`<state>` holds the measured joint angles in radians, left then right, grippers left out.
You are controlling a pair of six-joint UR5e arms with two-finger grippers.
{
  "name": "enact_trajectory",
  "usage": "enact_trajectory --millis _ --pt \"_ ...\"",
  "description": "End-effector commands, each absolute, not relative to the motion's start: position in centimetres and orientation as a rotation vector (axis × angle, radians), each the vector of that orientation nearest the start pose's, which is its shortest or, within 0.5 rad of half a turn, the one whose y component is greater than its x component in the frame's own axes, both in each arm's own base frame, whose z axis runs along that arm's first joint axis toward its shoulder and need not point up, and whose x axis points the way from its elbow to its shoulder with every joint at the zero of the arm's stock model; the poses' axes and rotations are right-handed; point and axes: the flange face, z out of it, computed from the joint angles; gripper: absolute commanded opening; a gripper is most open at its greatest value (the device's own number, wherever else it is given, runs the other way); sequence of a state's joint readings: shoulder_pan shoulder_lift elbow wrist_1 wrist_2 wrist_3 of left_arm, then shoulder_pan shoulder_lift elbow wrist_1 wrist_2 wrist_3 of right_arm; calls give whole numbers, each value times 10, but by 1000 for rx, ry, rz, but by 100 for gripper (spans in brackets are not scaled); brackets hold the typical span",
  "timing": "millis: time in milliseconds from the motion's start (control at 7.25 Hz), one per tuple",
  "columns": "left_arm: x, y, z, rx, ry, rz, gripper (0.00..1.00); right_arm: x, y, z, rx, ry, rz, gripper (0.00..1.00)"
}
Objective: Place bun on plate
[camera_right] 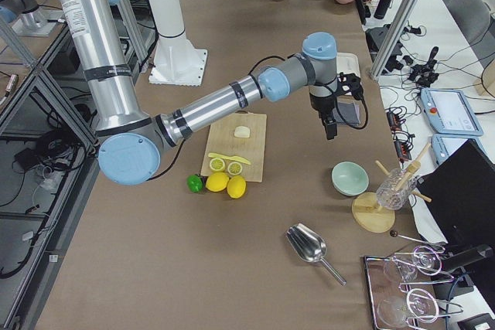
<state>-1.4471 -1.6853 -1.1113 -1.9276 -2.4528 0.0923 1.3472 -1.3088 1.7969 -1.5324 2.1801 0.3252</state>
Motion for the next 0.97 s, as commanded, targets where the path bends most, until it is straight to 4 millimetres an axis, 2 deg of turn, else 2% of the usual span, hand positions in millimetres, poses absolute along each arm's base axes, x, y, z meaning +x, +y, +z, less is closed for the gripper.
enact_trajectory --millis 0,138,414,552,690,828 --pt "22 -519 789 -32 880 225 86 -67 -587 407 337 -690 -81 100" --pt "22 -519 790 -31 880 227 86 -70 -589 399 349 -691 -88 100" --pt "23 -516 796 -46 877 224 86 -82 -590 398 349 -681 -105 100" --pt "30 -515 797 -53 877 236 85 -87 -592 396 359 -663 -109 100" --pt "38 -513 802 -68 874 247 76 -90 -593 393 362 -663 -114 100" --pt "40 -513 802 -67 875 251 76 -93 -594 389 366 -666 -120 100"
